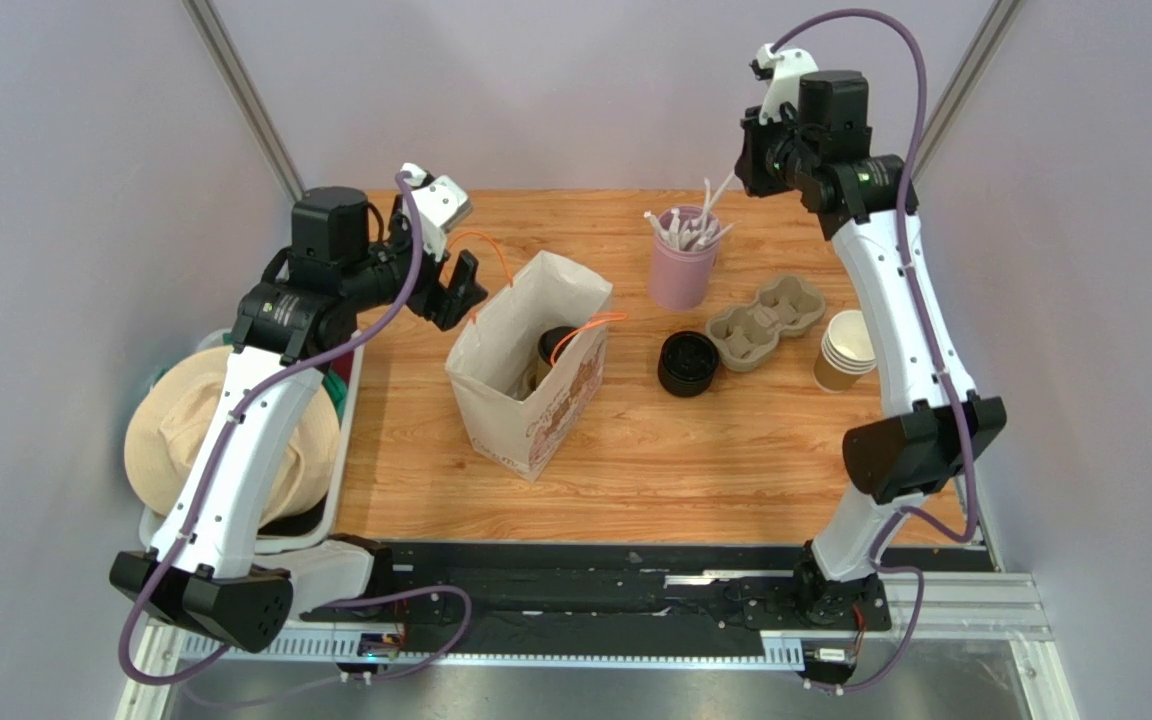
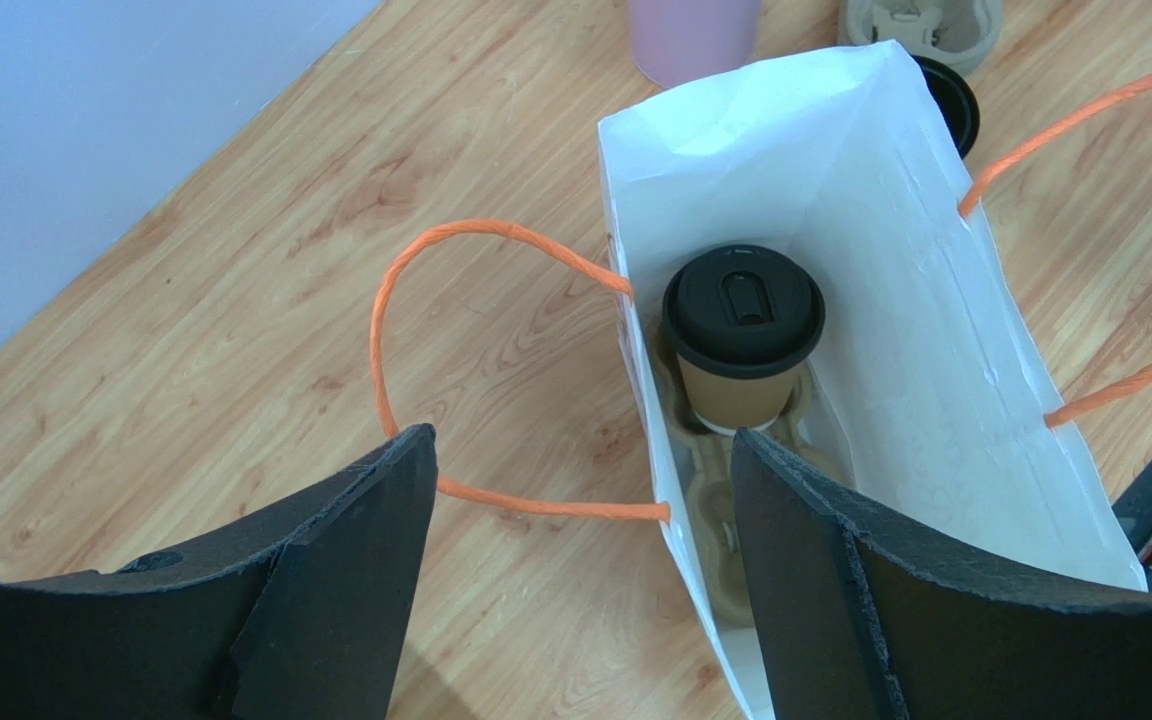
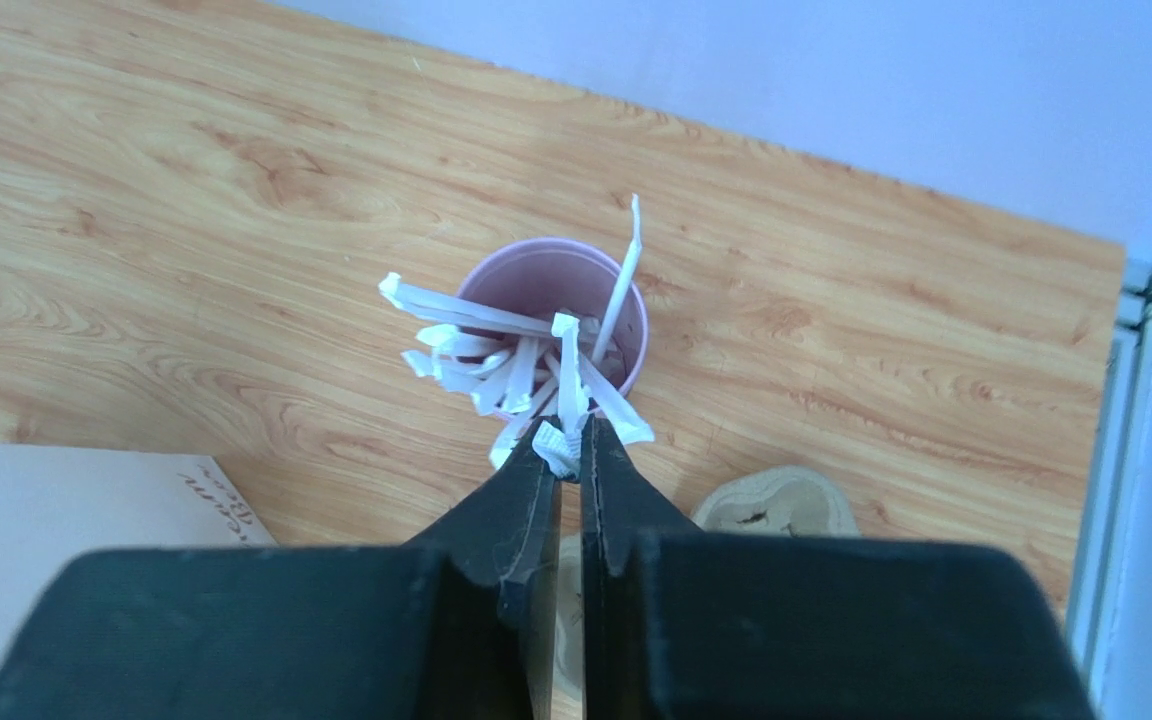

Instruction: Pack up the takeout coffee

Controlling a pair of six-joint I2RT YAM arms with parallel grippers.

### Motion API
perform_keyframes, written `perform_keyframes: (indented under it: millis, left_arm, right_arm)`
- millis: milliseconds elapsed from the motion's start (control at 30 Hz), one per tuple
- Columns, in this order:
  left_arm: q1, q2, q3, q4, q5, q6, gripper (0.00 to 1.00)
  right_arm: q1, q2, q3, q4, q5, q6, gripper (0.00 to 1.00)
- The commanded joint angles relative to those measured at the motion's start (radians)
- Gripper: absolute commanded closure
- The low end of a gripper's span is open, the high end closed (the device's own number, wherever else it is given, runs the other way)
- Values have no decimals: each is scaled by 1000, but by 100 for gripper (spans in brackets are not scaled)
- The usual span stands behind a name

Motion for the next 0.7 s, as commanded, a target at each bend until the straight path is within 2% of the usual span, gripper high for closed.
perform_keyframes:
  millis: [0,200,367,500,667]
  left_arm:
    - [5,-25,9,39,-17,-11,19]
    - [6,-28,42,52,-161,-20,19]
    - [8,-38,87,35,-202,-6,18]
    - [9,-31,138,17,-312,29,14]
    - [25,-34,161,9,-350,62,9]
  right_arm:
    - [55,-131,53,-10,44,-68,92]
    - [193,-242,34,-15,74,-139,91]
    - [334,-312,10,-6,80,-195,91]
    - [434,-311,42,-45,74,-232,90]
    - [590,-293,66,-88,100,-283,90]
